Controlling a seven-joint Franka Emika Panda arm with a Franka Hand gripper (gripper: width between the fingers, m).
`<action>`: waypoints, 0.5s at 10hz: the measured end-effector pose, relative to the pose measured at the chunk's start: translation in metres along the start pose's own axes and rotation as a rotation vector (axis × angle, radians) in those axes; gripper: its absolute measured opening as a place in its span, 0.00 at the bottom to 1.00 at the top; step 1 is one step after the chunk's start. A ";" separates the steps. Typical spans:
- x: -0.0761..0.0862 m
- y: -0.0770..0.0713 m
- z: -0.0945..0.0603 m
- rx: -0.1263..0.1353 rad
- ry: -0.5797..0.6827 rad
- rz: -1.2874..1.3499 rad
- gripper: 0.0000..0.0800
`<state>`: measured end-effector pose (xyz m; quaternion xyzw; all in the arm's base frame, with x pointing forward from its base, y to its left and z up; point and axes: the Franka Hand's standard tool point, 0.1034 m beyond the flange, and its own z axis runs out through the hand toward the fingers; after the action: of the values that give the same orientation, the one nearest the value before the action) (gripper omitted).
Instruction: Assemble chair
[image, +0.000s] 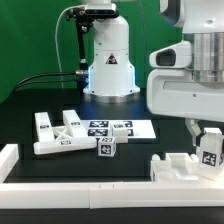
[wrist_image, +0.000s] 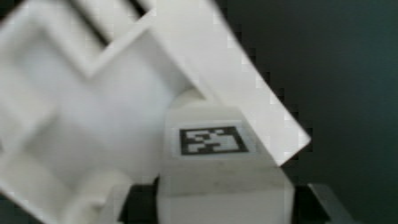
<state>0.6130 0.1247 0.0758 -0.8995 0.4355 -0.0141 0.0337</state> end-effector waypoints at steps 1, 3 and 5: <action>-0.001 0.000 0.000 0.000 0.001 0.191 0.36; 0.000 0.000 0.000 0.010 -0.018 0.306 0.36; 0.000 0.000 0.000 0.014 -0.029 0.451 0.36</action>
Offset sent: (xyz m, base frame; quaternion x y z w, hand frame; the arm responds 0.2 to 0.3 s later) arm 0.0000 0.0000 0.0000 0.0000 0.0000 0.1296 0.9916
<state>0.6130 0.1249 0.0754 -0.7792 0.6249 0.0036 0.0485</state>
